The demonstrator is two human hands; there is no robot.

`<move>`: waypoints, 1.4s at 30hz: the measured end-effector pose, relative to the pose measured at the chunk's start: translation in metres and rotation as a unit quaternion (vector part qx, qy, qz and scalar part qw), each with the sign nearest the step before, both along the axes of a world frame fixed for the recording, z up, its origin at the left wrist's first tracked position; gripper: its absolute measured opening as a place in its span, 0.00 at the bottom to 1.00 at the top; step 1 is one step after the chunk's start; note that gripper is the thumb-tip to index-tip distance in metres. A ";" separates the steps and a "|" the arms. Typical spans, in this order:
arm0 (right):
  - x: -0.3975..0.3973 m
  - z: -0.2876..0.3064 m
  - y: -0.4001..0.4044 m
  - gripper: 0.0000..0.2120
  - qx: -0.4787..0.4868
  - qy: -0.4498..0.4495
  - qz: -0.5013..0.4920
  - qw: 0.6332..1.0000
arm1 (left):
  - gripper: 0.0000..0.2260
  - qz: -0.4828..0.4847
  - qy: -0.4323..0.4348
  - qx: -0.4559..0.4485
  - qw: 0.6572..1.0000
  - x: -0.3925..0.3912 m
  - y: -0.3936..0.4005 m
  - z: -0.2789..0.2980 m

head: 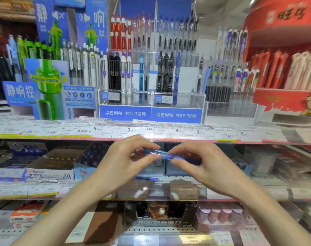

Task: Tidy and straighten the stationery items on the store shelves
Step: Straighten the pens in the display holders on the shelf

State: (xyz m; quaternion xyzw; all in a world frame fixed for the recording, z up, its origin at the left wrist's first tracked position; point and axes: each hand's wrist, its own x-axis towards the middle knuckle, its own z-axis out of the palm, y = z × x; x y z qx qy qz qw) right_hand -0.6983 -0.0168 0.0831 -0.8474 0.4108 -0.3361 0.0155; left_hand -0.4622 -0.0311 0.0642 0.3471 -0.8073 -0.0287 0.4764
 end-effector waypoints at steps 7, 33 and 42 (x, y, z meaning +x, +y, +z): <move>-0.022 0.033 -0.007 0.08 -0.080 0.007 -0.080 0.994 | 0.09 -0.007 -0.024 -0.058 0.998 -0.033 -0.020 0.043; 0.029 0.134 -0.091 0.10 -0.132 -0.359 -0.131 0.915 | 0.19 0.200 -0.103 -0.211 0.951 -0.025 -0.091 0.075; 0.034 0.132 -0.098 0.11 -0.126 -0.295 -0.175 0.931 | 0.19 0.198 -0.092 -0.212 0.952 -0.025 -0.093 0.073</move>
